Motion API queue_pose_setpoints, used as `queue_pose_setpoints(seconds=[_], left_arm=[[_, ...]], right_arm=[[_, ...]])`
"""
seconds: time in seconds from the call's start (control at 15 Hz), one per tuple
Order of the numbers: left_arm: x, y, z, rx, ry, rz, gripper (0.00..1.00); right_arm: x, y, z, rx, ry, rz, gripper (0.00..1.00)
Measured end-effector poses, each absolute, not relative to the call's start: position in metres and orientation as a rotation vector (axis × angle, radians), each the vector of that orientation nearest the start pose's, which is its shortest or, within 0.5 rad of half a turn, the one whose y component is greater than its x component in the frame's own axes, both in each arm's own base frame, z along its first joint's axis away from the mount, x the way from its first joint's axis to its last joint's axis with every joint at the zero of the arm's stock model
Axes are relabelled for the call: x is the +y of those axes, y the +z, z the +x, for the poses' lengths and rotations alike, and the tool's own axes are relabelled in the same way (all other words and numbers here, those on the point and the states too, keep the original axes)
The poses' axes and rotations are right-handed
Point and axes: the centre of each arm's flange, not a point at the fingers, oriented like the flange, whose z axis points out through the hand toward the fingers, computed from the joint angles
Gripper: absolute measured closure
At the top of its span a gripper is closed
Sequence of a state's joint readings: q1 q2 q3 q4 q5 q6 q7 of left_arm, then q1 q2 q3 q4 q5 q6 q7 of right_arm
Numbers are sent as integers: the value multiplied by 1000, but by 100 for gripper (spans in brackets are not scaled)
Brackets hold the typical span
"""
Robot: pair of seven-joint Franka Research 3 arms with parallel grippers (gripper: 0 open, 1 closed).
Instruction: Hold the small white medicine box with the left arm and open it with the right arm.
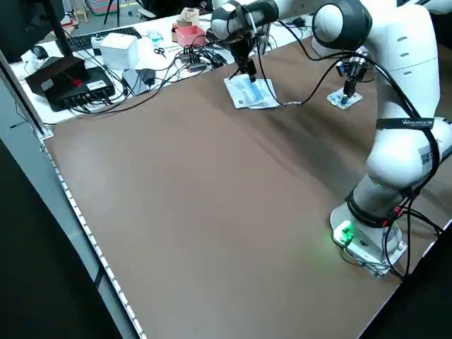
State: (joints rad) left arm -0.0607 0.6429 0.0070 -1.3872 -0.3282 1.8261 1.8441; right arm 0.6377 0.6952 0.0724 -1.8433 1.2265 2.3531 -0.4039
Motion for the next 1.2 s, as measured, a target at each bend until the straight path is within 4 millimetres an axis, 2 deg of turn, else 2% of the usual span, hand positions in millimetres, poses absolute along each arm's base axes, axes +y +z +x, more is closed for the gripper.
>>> queue_pose_setpoints(seconds=[0.2, 0.4, 0.73, 0.8, 0.93, 1.07, 1.2], left_arm=[[-55, 343, 702, 2436, -169, -2468, 0], [-44, 362, 703, 2035, -126, -2803, 0], [-37, 383, 702, 1385, -50, -3169, 0], [-39, 393, 701, 1142, -30, -3261, 0], [-40, 402, 700, 893, -4, -3327, 0], [-41, 411, 699, 702, 12, -3355, 0], [-39, 422, 698, 581, 18, -3332, 0]], right_arm=[[417, 139, 469, -114, 356, -2350, 99], [411, 144, 480, -112, 335, -2353, 99], [385, 161, 508, -147, 421, -2370, 99], [373, 176, 525, -157, 490, -2367, 99], [356, 194, 544, -176, 542, -2364, 99], [335, 214, 562, -201, 585, -2379, 99], [317, 235, 577, -213, 628, -2403, 99]])
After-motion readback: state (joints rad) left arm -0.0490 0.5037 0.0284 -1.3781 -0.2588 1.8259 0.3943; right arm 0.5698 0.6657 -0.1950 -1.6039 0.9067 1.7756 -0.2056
